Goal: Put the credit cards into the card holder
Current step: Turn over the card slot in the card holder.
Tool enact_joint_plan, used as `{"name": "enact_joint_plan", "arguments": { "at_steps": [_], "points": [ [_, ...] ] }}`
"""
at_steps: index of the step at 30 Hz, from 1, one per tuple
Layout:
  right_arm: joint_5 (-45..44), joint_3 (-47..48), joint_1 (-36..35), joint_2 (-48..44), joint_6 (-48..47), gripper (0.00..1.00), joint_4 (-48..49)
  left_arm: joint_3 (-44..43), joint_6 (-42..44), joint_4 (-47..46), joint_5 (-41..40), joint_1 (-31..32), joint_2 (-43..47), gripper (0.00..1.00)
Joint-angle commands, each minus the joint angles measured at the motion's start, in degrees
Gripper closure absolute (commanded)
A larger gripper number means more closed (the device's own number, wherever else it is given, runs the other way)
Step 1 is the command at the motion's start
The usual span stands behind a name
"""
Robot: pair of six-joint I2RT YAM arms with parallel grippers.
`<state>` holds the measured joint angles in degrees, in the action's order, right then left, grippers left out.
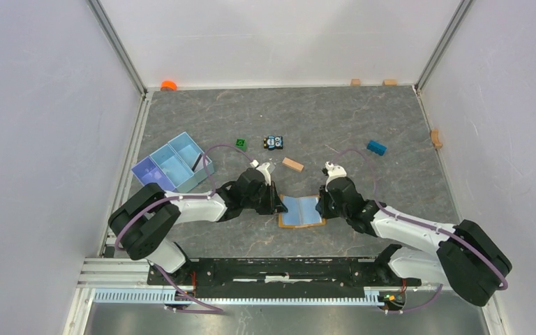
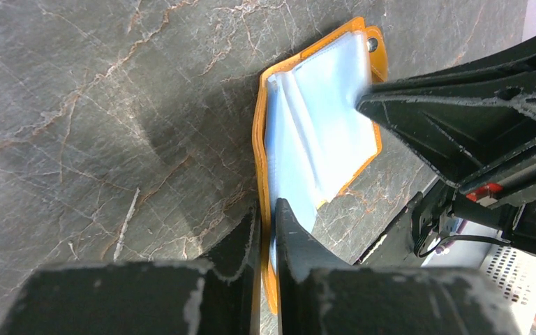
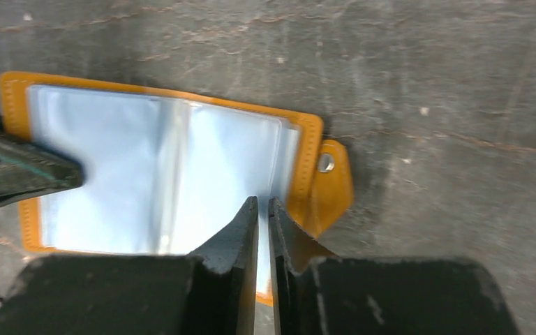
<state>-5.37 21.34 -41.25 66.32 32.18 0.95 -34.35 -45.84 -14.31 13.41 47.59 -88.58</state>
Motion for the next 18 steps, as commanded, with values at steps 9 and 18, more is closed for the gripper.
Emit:
{"name": "enact_joint_plan", "arguments": {
  "at_steps": [9, 18],
  "points": [
    [-0.21, 9.42, -0.26, -10.3, -6.93, 0.63, -8.88, 0.73, 0.05, -2.75, -0.39, -0.22, 0.0, 0.96],
    [8.54, 10.32, -3.75, -4.76, -8.14, 0.64, -2.27, 0.54, -0.03, -2.75, -0.27, -0.22, 0.07, 0.97]
  ]
}}
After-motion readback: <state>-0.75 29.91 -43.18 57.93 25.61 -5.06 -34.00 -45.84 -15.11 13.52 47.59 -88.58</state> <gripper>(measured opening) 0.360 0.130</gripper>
